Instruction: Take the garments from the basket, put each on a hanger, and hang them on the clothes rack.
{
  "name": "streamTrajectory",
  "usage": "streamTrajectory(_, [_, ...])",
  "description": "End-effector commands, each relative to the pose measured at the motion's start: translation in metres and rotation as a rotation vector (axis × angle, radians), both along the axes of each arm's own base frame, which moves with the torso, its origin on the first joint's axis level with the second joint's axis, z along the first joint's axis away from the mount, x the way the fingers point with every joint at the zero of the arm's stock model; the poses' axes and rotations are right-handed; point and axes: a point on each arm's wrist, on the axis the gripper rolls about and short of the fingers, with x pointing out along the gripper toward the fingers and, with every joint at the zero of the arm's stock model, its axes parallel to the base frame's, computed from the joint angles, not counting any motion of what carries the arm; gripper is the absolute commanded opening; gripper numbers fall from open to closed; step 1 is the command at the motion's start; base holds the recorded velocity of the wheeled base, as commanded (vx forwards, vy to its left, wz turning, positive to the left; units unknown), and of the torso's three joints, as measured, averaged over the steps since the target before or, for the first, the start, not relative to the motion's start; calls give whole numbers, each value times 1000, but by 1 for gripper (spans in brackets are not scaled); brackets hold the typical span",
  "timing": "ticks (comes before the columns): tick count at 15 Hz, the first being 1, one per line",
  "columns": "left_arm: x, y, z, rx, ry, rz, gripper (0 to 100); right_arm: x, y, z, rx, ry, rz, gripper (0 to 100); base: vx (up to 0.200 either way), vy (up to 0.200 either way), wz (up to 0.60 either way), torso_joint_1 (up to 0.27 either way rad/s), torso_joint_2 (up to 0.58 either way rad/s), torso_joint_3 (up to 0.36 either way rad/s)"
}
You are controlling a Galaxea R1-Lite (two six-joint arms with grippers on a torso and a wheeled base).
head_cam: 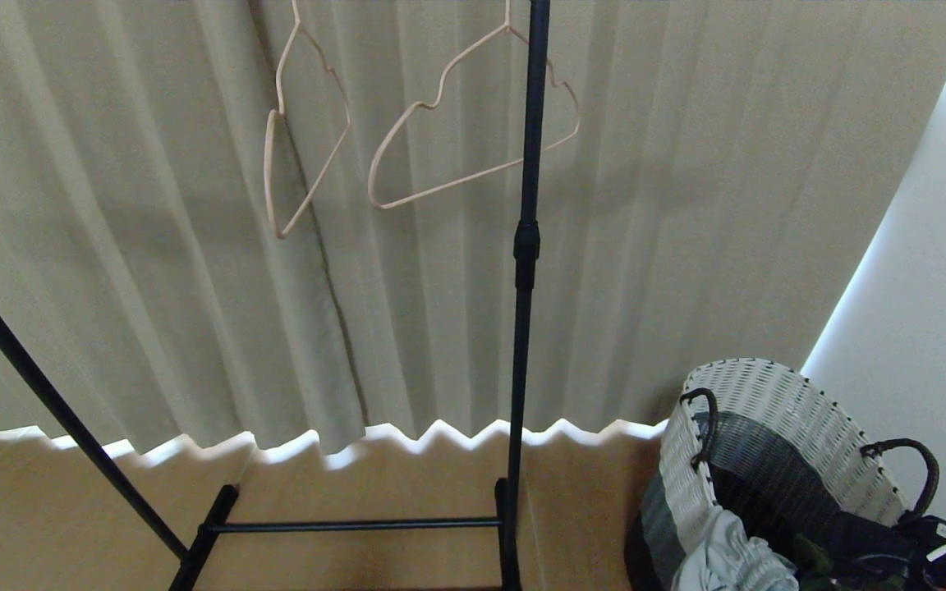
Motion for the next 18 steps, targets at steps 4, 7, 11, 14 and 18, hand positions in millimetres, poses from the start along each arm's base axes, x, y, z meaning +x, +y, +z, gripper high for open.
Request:
streamTrajectory(4, [0, 0, 0, 2, 0, 0, 100, 10, 2, -23, 21, 102, 21, 100, 0, 0, 0, 0, 0, 0])
streamTrajectory(7, [0, 0, 0, 0, 0, 2, 100, 21, 1, -25, 36, 16, 38, 100, 0, 0, 0, 0, 0, 0])
streamTrajectory(11, [0, 0, 0, 0, -1, 2, 100, 22, 1, -21, 37, -24, 43, 0, 0, 0, 0, 0, 0, 0])
streamTrajectory(14, [0, 0, 0, 0, -1, 2, 100, 21, 2, -14, 31, -65, 44, 0, 0, 0, 0, 0, 0, 0])
streamTrajectory(18, [0, 0, 0, -5, -1, 0, 100, 9, 4, 15, 39, -235, 10, 0, 0, 0, 0, 0, 0, 0])
